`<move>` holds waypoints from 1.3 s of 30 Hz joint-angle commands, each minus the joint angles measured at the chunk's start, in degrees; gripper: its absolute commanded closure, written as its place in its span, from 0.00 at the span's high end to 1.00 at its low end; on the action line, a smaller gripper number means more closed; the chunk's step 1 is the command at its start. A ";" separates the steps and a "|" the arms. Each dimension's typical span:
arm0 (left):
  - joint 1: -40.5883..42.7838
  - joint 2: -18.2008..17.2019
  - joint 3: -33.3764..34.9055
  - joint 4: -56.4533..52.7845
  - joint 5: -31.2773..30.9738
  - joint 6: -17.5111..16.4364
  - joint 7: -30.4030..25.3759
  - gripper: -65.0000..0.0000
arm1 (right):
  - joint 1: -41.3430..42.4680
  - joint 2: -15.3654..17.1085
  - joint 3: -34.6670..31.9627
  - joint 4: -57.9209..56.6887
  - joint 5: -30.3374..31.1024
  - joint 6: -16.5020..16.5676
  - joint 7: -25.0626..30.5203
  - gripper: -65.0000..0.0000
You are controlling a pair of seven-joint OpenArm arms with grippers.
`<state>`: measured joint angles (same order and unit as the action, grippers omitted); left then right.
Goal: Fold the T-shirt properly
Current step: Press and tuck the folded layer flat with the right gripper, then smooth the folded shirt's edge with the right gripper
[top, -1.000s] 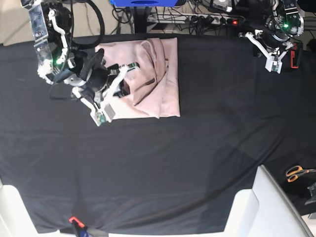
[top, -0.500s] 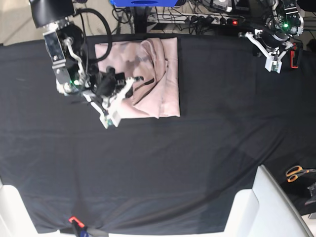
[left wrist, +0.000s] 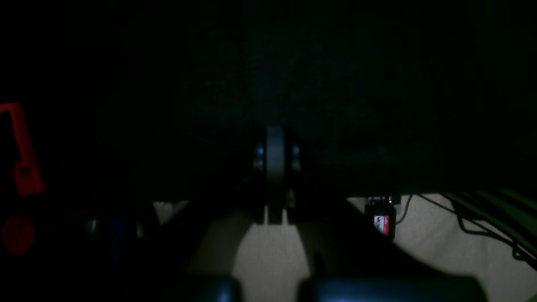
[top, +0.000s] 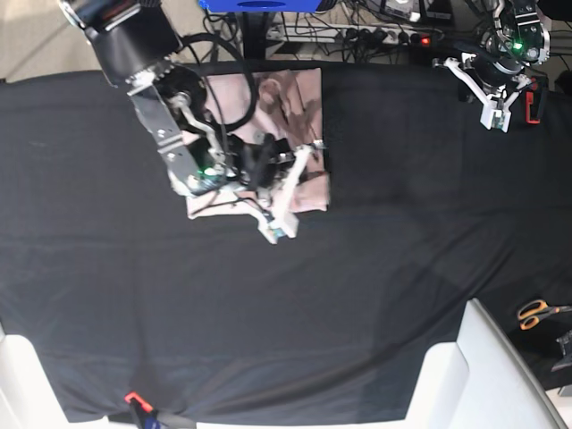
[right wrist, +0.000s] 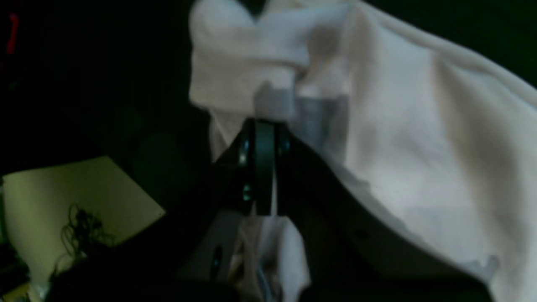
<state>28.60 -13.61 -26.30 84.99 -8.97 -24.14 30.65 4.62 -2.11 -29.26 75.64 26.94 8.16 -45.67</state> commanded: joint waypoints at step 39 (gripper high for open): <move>-2.80 -0.77 0.15 -2.05 -0.13 0.10 -0.90 0.00 | -14.51 8.66 -5.43 17.07 0.45 -4.60 -3.52 0.01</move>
<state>26.20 -13.65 -25.87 82.35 -8.84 -24.16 30.55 -10.20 7.25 -34.48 91.83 26.04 2.76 -49.74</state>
